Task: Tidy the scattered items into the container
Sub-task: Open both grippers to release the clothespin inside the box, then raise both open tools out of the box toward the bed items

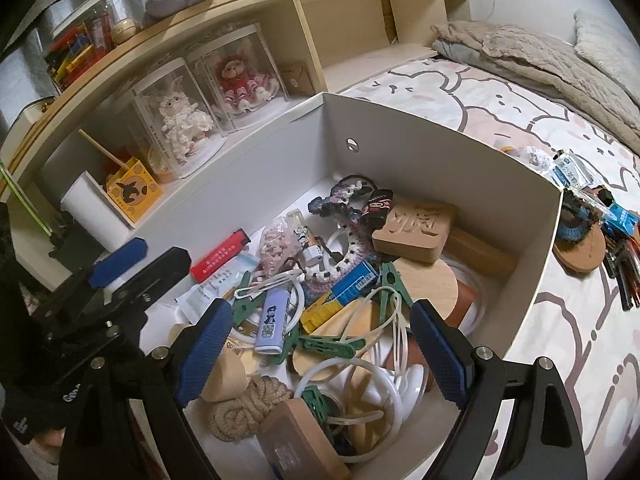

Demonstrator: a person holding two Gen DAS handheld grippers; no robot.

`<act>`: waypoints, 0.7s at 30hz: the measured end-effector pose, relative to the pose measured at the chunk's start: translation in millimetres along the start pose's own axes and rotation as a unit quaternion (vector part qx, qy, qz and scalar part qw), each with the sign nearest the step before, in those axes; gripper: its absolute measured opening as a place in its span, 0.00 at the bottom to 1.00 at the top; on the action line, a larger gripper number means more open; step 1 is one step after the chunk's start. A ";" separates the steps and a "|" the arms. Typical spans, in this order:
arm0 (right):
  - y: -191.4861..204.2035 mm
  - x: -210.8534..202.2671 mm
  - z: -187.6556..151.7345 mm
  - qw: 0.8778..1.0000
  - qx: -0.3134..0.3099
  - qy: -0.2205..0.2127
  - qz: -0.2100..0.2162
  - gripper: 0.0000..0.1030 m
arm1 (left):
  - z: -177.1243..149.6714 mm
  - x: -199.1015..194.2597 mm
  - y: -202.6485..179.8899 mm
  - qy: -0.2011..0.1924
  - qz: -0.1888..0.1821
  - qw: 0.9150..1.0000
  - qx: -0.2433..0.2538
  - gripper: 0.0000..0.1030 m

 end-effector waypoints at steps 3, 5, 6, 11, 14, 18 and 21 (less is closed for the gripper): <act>-0.5 -1.3 0.1 1.000 0.004 -0.003 -0.002 0.88 | 0.4 -3.2 5.8 -0.002 0.013 1.000 -0.007 0.87; -2.0 -3.9 0.3 1.000 0.007 -0.005 -0.003 0.88 | 0.5 -5.7 9.6 -0.003 0.014 1.000 -0.015 0.93; -2.9 -5.6 0.5 1.000 0.007 -0.007 -0.005 0.88 | 0.8 -7.3 11.1 -0.003 0.015 1.000 -0.017 0.95; -3.1 -14.6 2.5 1.000 -0.008 -0.021 -0.019 0.88 | 2.4 -14.0 15.9 -0.005 0.030 0.999 -0.016 1.00; -2.7 -19.3 3.4 0.999 -0.020 -0.028 -0.029 0.88 | 2.7 -17.3 18.2 -0.004 0.036 0.999 -0.017 1.00; -3.5 -26.6 4.7 0.998 -0.029 -0.041 -0.039 1.00 | 3.4 -22.0 17.7 -0.007 0.036 0.999 -0.017 1.00; -4.9 -33.4 7.0 0.997 -0.026 -0.052 -0.041 1.00 | 4.5 -25.4 15.6 -0.008 0.036 0.999 -0.012 1.00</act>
Point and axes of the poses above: each gripper's, at about its wrist camera, not at the fingertips, and x roughly the way its jaws point, y to its left, z to its top, the point moved 7 cm from there along x, roughly the way its jaws point, and after that the axes turned 7 degrees about x, right-handed, at the moved point
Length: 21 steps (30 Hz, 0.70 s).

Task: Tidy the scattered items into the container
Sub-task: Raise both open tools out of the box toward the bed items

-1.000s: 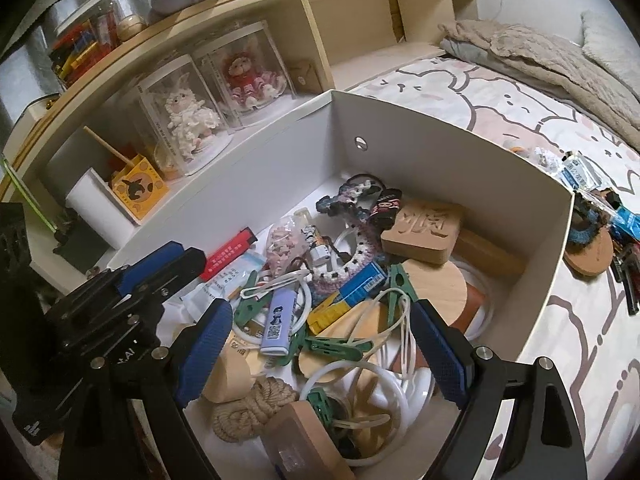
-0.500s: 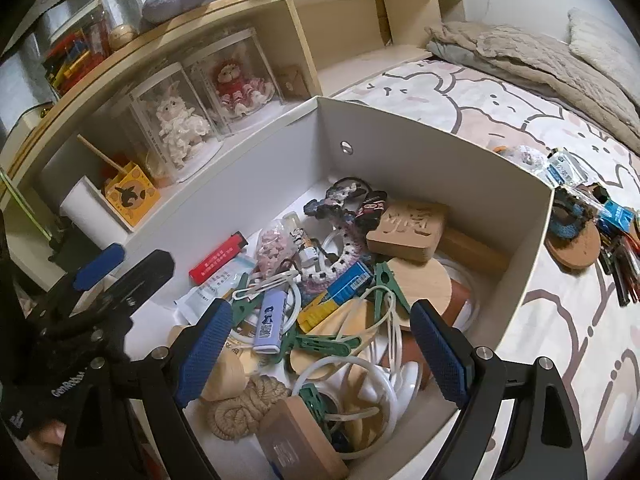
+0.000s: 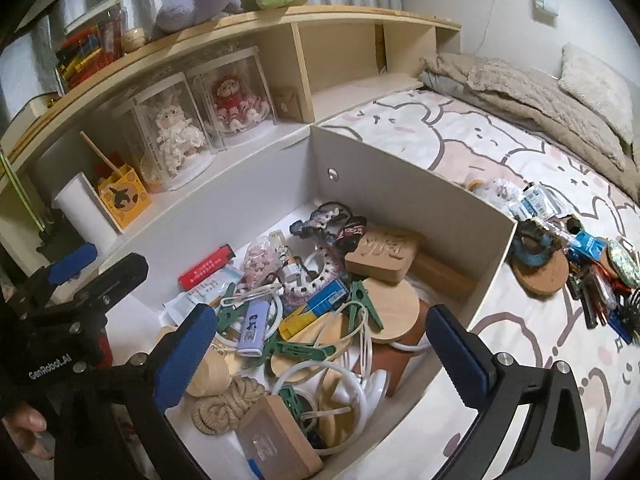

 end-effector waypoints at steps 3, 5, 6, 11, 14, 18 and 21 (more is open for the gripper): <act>-0.6 -4.9 2.5 1.000 0.002 -0.005 0.000 1.00 | 1.1 -4.7 -2.1 -0.002 0.000 1.000 0.003 1.00; -1.1 -9.0 4.0 1.000 0.003 -0.008 0.000 1.00 | 1.9 -7.3 -2.6 -0.004 0.000 1.000 0.004 1.00; -0.9 -10.0 4.2 1.000 0.003 -0.009 0.000 1.00 | 2.7 -8.8 -2.7 -0.005 0.001 1.000 0.003 1.00; -2.3 -21.9 6.0 1.000 0.003 -0.026 -0.004 1.00 | 6.8 -17.7 -6.8 -0.014 0.000 1.000 0.008 1.00; -5.0 -28.4 6.5 0.999 -0.001 -0.034 -0.010 1.00 | 9.2 -22.5 -10.3 -0.018 -0.001 1.000 0.009 1.00; -10.0 -33.8 6.7 0.999 -0.001 -0.040 -0.014 1.00 | 11.7 -26.6 -16.0 -0.022 -0.005 1.000 0.012 1.00; -16.1 -39.1 8.1 0.999 0.006 -0.046 -0.016 1.00 | 14.0 -30.1 -20.4 -0.025 -0.008 1.000 0.014 1.00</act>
Point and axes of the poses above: each gripper's, at about its wrist camera, not at the fingertips, and x roughly the way its jaws point, y to its left, z to its top, the point moved 7 cm from there along x, roughly the way its jaws point, and after that the axes turned 7 degrees about x, right-handed, at the moved point
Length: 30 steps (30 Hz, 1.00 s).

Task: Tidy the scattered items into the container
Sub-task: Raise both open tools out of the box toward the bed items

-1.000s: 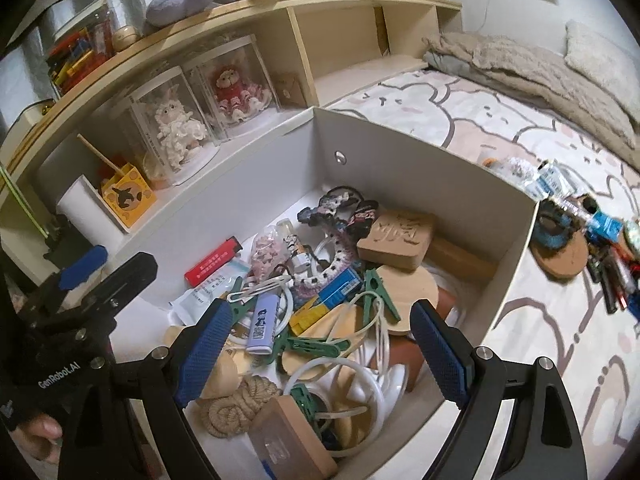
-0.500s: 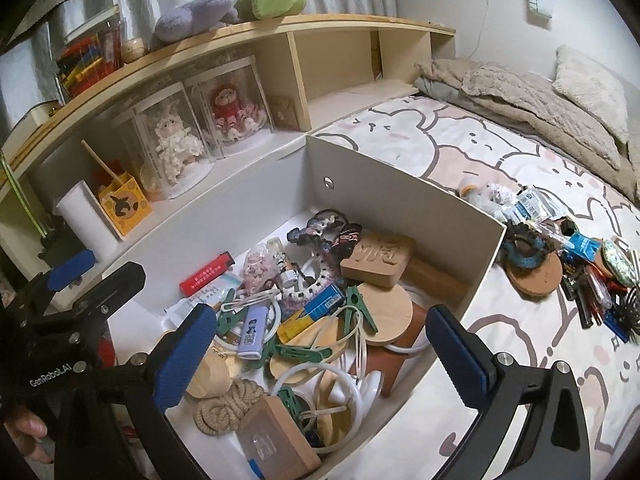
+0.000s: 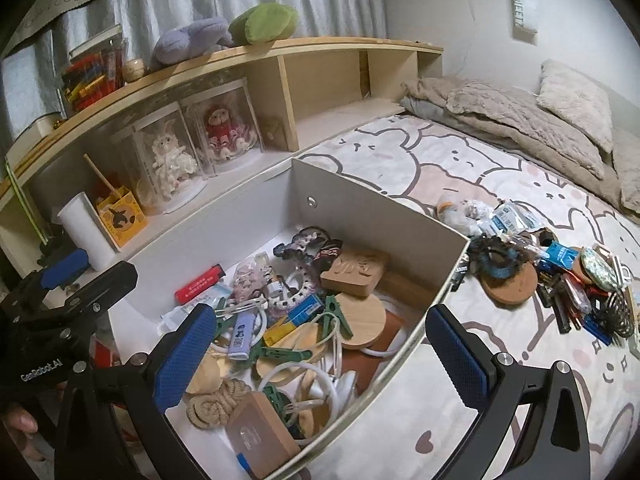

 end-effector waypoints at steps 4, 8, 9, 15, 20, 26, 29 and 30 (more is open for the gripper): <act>-7.5 -8.1 4.0 1.000 0.007 -0.011 -0.003 1.00 | 5.0 -4.4 -6.3 -0.007 -0.004 1.000 0.002 1.00; -14.2 -18.6 8.1 1.000 0.009 -0.025 -0.005 1.00 | 8.8 -7.1 -13.7 -0.012 -0.009 1.000 0.007 1.00; -15.2 -20.7 8.8 1.000 0.009 -0.028 -0.006 1.00 | 10.0 -7.7 -16.0 -0.013 -0.011 1.000 0.009 1.00; -26.4 -38.1 13.1 0.999 0.009 -0.046 -0.017 1.00 | 18.9 -14.9 -31.0 -0.024 -0.021 0.999 0.016 1.00; -37.4 -53.8 15.9 0.998 0.015 -0.060 -0.022 1.00 | 28.4 -22.2 -44.7 -0.036 -0.030 0.999 0.022 1.00; -53.5 -71.4 20.1 0.996 0.018 -0.076 -0.036 1.00 | 39.1 -28.1 -64.6 -0.048 -0.047 0.997 0.028 1.00; -63.4 -79.5 22.0 0.996 0.021 -0.081 -0.042 1.00 | 44.6 -31.6 -75.6 -0.053 -0.056 0.996 0.033 1.00; -66.5 -82.3 22.5 0.995 0.021 -0.082 -0.046 1.00 | 46.7 -32.8 -78.7 -0.056 -0.057 0.996 0.036 1.00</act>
Point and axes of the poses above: each gripper's, at about its wrist camera, not at the fingertips, and x roughly the way its jaws point, y to its left, z to its top, the point moved 7 cm from there along x, roughly the way its jaws point, and after that the axes turned 7 degrees about x, right-handed, at the moved point
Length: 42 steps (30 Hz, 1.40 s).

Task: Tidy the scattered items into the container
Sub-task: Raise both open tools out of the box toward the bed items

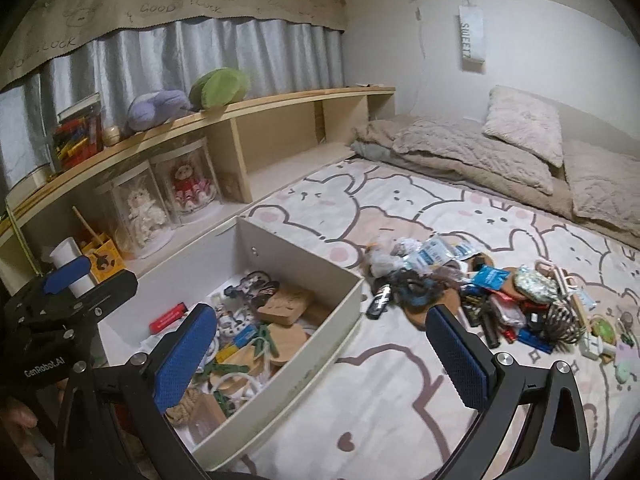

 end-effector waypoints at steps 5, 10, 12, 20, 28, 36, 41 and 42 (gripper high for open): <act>-18.1 -11.9 6.3 1.000 0.005 -0.011 -0.015 1.00 | 12.6 -2.7 -15.6 -0.011 -0.010 1.000 0.006 1.00; -37.6 -22.5 10.8 0.999 0.013 -0.021 -0.029 1.00 | 22.4 -3.6 -31.0 -0.020 -0.022 1.000 0.010 1.00; -43.9 -26.9 11.6 0.999 0.016 -0.024 -0.034 1.00 | 26.3 -3.5 -38.6 -0.023 -0.029 0.999 0.011 1.00; -78.7 -44.8 13.3 0.997 0.029 -0.039 -0.055 1.00 | 38.2 -1.6 -70.0 -0.031 -0.054 0.998 0.022 1.00; -121.9 -59.0 13.5 0.994 0.054 -0.050 -0.083 1.00 | 48.0 2.3 -106.4 -0.041 -0.071 0.996 0.029 1.00; -163.9 -78.9 18.1 0.989 0.078 -0.067 -0.109 1.00 | 55.4 12.0 -151.1 -0.040 -0.107 0.992 0.046 1.00; -189.7 -85.3 15.9 0.985 0.087 -0.068 -0.130 1.00 | 60.2 20.5 -173.3 -0.034 -0.124 0.990 0.052 1.00; -195.2 -86.6 15.4 0.985 0.090 -0.069 -0.133 1.00 | 61.5 22.0 -177.6 -0.034 -0.126 0.990 0.054 1.00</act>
Point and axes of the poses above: each gripper's, at about its wrist camera, not at the fingertips, and x roughly the way its jaws point, y to its left, z to its top, the point moved 7 cm from there along x, roughly the way its jaws point, and after that the axes turned 7 degrees about x, right-handed, at the moved point
